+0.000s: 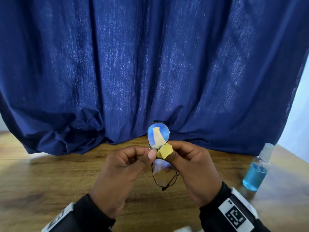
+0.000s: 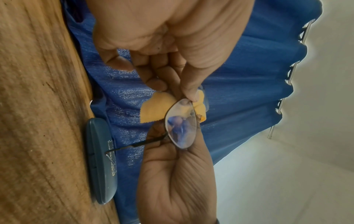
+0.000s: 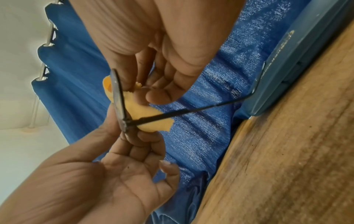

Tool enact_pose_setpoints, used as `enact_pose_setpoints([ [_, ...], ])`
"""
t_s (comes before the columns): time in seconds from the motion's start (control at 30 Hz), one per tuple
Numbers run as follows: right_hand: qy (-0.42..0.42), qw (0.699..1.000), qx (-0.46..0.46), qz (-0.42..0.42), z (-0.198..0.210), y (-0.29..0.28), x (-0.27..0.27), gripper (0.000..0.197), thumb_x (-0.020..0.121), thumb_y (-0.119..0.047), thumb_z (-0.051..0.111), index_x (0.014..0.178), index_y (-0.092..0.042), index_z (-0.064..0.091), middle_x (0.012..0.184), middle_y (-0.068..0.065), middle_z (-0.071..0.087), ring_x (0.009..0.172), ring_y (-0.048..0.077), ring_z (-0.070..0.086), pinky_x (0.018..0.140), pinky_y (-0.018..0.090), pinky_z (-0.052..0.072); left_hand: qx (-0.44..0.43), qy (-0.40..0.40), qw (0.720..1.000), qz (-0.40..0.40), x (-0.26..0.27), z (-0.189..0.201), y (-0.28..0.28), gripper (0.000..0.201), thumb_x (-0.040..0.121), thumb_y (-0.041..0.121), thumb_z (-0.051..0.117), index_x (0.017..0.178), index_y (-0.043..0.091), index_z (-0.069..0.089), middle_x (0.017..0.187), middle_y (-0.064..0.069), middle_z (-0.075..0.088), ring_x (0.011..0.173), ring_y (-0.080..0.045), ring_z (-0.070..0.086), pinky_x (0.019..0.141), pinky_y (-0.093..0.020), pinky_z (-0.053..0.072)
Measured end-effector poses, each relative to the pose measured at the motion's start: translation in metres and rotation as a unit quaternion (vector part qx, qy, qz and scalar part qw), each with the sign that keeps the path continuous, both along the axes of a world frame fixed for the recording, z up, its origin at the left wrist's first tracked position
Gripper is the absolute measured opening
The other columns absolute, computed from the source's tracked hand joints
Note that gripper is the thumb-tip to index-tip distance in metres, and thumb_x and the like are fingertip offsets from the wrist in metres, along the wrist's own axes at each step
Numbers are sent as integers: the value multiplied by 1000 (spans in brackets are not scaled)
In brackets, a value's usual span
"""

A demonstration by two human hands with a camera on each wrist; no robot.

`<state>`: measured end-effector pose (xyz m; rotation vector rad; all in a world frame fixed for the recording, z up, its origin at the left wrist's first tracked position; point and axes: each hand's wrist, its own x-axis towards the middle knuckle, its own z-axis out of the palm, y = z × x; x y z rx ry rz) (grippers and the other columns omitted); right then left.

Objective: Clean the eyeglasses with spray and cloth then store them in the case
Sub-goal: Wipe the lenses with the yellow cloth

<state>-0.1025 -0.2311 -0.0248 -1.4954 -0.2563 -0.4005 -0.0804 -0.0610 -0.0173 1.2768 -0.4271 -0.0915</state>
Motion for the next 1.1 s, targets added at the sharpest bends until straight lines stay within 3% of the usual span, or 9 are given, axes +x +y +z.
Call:
enact_pose_setpoints([
  [0.07,1,1000,0,14,0,-2,1,23,82,-22,72,102,-13,80,98,8,79,80,12,72,66,21,54,2,-2,1000,10,0,0,1,25,80,20,70,89,-1,79,78,-5,79,63,0,66,60,-8,50],
  [0.17,-14,1000,-13,19,0,-4,3,25,82,-21,73,105,-14,79,103,13,77,89,25,71,71,31,57,19,-9,1000,13,0,-1,0,25,80,23,71,89,1,80,87,-10,82,74,-5,72,65,-9,52],
  [0.3,-36,998,-41,-11,-2,-6,4,24,76,-25,77,96,-11,80,96,15,77,81,24,67,68,33,54,32,-19,999,15,0,-4,-1,25,81,22,72,88,0,80,87,-12,81,73,-5,68,64,-8,50],
  [0.43,-47,996,-50,-53,0,-8,2,29,69,-28,81,85,-3,78,86,15,77,80,28,71,77,40,58,13,-5,1000,-1,0,-2,-1,26,79,21,70,87,-2,80,78,-7,79,64,0,67,59,-8,49],
  [0.53,-42,994,-65,-72,-2,-8,3,26,70,-28,81,86,-8,79,85,12,78,82,35,72,76,41,59,-5,12,1000,-17,1,-1,0,22,80,16,70,84,-4,77,69,-2,75,54,3,62,55,-7,48],
  [0.63,-19,996,-62,-62,-6,-6,5,23,74,-26,79,93,-15,81,89,7,80,87,31,74,79,41,61,6,16,1000,-14,4,-3,1,21,79,17,72,86,-2,79,74,-4,78,60,1,65,57,-8,49],
  [0.73,-13,998,-62,-31,-6,-5,5,24,78,-27,76,98,-13,81,94,7,80,93,31,74,84,39,60,18,12,1000,-7,5,-3,2,21,79,20,72,85,2,80,76,-3,78,63,1,65,57,-8,48],
  [0.87,-35,996,-75,-34,-5,-7,5,24,78,-29,76,95,-12,80,96,10,79,94,37,71,86,46,58,34,0,999,2,6,-5,1,20,78,23,74,84,5,81,74,1,77,64,2,65,60,-9,49],
  [1.1,-55,993,-86,-62,-4,-7,4,26,71,-29,80,89,-9,80,91,9,78,88,29,73,83,46,60,44,1,999,-7,7,-7,1,25,78,23,71,86,1,80,75,-1,77,63,2,65,58,-7,48],
])
